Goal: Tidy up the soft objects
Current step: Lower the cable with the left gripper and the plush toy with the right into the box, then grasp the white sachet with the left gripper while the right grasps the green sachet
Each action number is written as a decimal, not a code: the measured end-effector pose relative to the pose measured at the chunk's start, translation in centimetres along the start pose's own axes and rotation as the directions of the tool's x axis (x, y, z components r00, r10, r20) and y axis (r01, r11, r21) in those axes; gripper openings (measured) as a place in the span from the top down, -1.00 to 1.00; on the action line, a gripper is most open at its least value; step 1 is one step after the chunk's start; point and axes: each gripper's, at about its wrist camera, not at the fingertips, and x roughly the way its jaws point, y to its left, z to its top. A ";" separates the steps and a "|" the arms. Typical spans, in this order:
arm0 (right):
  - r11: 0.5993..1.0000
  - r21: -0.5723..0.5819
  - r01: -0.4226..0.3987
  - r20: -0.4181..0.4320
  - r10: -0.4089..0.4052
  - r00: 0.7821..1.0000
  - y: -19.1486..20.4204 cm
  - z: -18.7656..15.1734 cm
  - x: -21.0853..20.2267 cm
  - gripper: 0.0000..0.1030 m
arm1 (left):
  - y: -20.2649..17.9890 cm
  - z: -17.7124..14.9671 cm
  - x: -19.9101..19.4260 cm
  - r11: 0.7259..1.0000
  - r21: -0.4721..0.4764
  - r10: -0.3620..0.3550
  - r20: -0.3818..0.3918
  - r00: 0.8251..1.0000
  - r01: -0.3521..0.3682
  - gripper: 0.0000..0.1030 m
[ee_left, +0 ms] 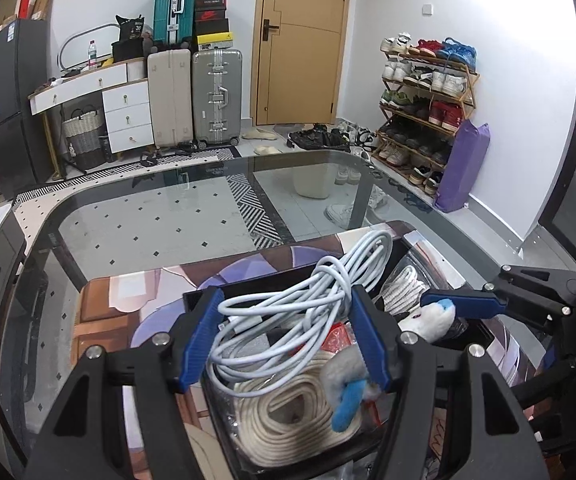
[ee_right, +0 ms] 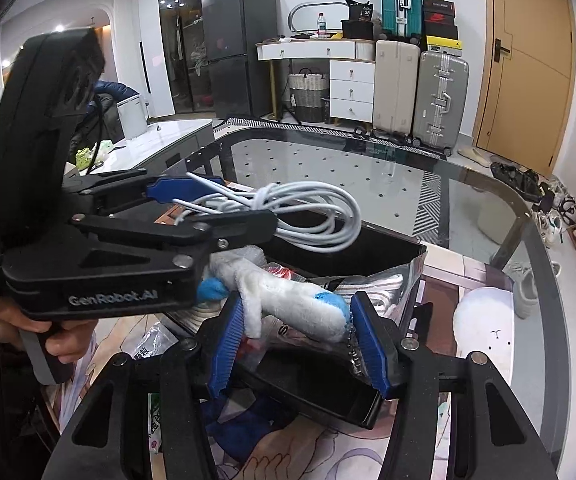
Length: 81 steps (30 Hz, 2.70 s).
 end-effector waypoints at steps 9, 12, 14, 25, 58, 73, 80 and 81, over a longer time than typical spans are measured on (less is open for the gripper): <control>0.997 0.041 0.062 0.071 -0.065 0.995 -0.6 -1.1 -2.9 -0.51 | -0.3 -0.4 0.5 1.000 0.014 -0.017 -0.039 0.999 0.018 -0.25; 0.994 0.067 0.081 0.081 -0.086 0.993 -0.9 -1.9 -3.8 -0.65 | -0.3 -0.5 -0.4 1.000 -0.001 -0.015 -0.024 1.000 0.015 -0.39; 0.992 0.091 0.091 0.090 -0.099 0.991 -1.3 -2.6 -4.4 -0.74 | -0.2 -0.6 -1.4 1.000 -0.020 -0.018 -0.003 1.000 0.018 -0.80; 0.980 0.175 0.093 0.095 -0.111 0.989 -1.0 -5.5 -6.3 -0.99 | -0.1 -4.3 -7.4 0.996 -0.082 0.042 0.062 0.997 -0.037 -1.00; 0.974 0.217 0.059 -0.023 -0.056 0.998 1.5 -8.3 -2.4 -0.99 | 1.8 -11.5 -4.2 0.975 -0.167 0.113 -0.192 0.975 -0.146 -1.00; 0.987 0.158 0.001 -0.093 0.014 0.996 4.8 -7.1 0.7 -0.99 | 4.5 -13.0 -5.6 0.961 -0.189 0.159 -0.214 0.964 -0.201 -1.00; 0.994 0.113 -0.010 -0.143 0.026 0.989 7.2 -7.3 2.6 -0.99 | 5.2 -13.7 -6.7 0.967 -0.176 0.143 -0.216 0.966 -0.183 -1.00; 0.994 0.109 -0.011 -0.144 0.027 0.989 7.3 -7.2 2.7 -0.99 | 5.4 -13.8 -6.9 0.969 -0.169 0.144 -0.218 0.965 -0.182 -1.00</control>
